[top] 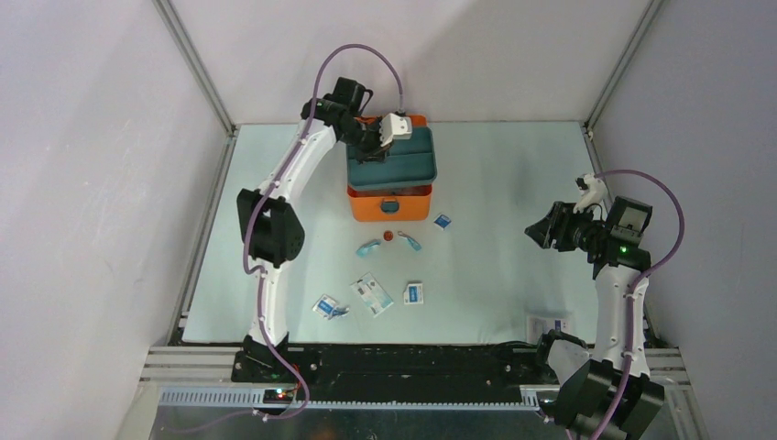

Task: Organize the medicine kit

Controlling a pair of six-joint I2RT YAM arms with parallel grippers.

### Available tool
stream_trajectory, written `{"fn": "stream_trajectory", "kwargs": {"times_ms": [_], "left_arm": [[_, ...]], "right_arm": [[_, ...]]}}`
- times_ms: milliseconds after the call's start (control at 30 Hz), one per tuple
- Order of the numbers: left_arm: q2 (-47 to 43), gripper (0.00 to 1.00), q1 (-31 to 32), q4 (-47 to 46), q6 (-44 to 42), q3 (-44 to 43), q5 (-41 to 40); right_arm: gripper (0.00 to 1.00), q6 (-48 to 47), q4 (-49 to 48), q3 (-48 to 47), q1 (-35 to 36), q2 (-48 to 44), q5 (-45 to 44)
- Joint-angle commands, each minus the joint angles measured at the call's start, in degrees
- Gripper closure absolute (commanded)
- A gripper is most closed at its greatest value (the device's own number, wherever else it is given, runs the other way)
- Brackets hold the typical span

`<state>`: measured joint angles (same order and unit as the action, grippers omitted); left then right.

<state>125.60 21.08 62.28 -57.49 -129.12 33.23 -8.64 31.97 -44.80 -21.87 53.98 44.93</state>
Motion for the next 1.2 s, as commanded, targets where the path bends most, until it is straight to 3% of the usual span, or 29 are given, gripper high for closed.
{"fn": "stream_trajectory", "kwargs": {"times_ms": [0, 567, 1000, 1167], "left_arm": [[-2.9, 1.00, 0.3, -0.3, -2.4, 0.7, -1.0], [-0.2, 1.00, -0.3, 0.8, -5.7, 4.0, 1.3], [8.6, 1.00, -0.4, 0.7, -5.9, -5.8, 0.7], [8.9, 1.00, -0.5, 0.7, -5.6, -4.4, 0.1]], "right_arm": [[0.41, -0.8, -1.4, 0.3, 0.1, -1.2, 1.1], [0.40, -0.8, -1.7, 0.7, 0.1, -0.6, 0.8], [0.40, -0.9, -1.4, 1.0, 0.0, -1.1, 0.5], [0.39, -0.9, -1.4, 1.3, -0.1, -1.5, 0.4]]}}
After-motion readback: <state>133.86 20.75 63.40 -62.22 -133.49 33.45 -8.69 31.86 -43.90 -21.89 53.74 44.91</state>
